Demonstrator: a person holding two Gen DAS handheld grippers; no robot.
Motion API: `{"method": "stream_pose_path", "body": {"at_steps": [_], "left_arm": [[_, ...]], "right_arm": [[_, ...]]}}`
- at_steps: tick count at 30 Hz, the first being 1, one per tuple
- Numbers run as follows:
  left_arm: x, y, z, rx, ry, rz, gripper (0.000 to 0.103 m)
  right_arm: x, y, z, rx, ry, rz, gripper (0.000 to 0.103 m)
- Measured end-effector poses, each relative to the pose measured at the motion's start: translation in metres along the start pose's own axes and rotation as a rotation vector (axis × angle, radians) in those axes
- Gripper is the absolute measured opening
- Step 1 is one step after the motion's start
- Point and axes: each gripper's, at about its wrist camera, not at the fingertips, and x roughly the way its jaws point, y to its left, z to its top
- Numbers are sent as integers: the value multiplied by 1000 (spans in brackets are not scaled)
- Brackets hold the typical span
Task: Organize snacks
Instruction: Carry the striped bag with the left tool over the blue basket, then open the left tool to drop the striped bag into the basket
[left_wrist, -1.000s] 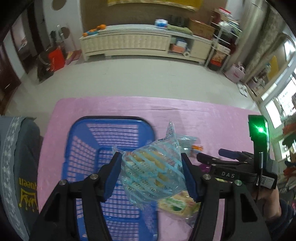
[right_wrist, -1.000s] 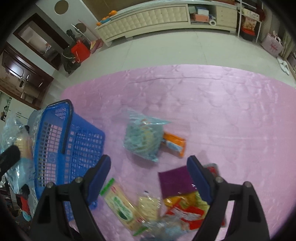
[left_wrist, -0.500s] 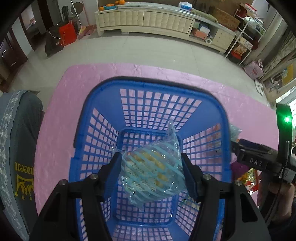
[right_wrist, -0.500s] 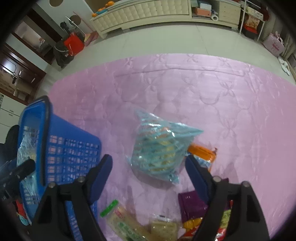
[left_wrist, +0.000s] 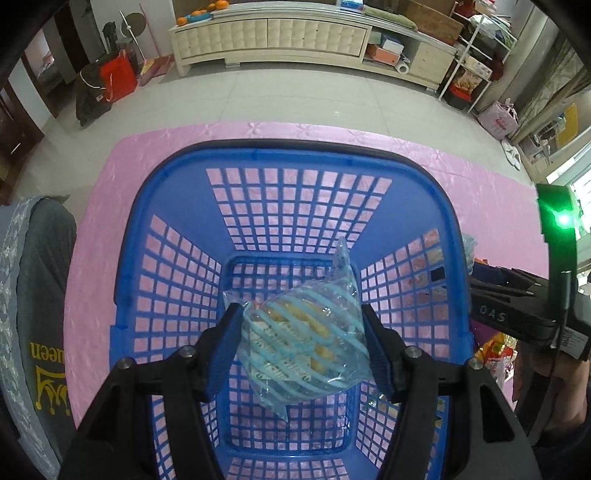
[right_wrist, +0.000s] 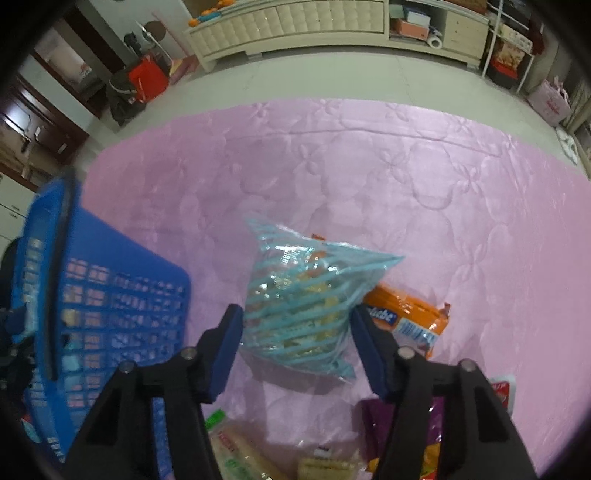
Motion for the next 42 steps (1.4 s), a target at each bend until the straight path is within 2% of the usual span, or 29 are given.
{"method": "stream_pose_path", "body": {"at_steps": [3, 8, 12, 15, 17, 20, 30, 37, 42], "left_arm": [[-5, 1, -1, -15, 8, -29, 60], [-17, 2, -4, 22, -23, -12, 61], [-26, 10, 4, 2, -50, 3, 62], [-33, 15, 7, 1, -51, 3, 64], [-41, 18, 8, 19, -74, -2, 68], [-55, 21, 5, 39, -114, 27, 68], [-92, 56, -18, 11, -150, -38, 68], [-113, 75, -28, 4, -187, -51, 68], [-113, 83, -28, 2, -194, -63, 68]], "right_arm": [[-15, -8, -9, 32, -39, 36, 62], [-45, -14, -16, 55, -56, 60, 62], [-72, -12, -19, 43, -74, 63, 62], [-85, 5, -19, 23, -96, 59, 62], [-93, 15, -19, 10, -109, 52, 62], [-106, 29, -25, -8, -117, 51, 62], [-136, 95, -31, -109, -153, 58, 62], [-137, 130, -32, -167, -164, 46, 62], [-122, 144, -24, -184, -157, 34, 62]]}}
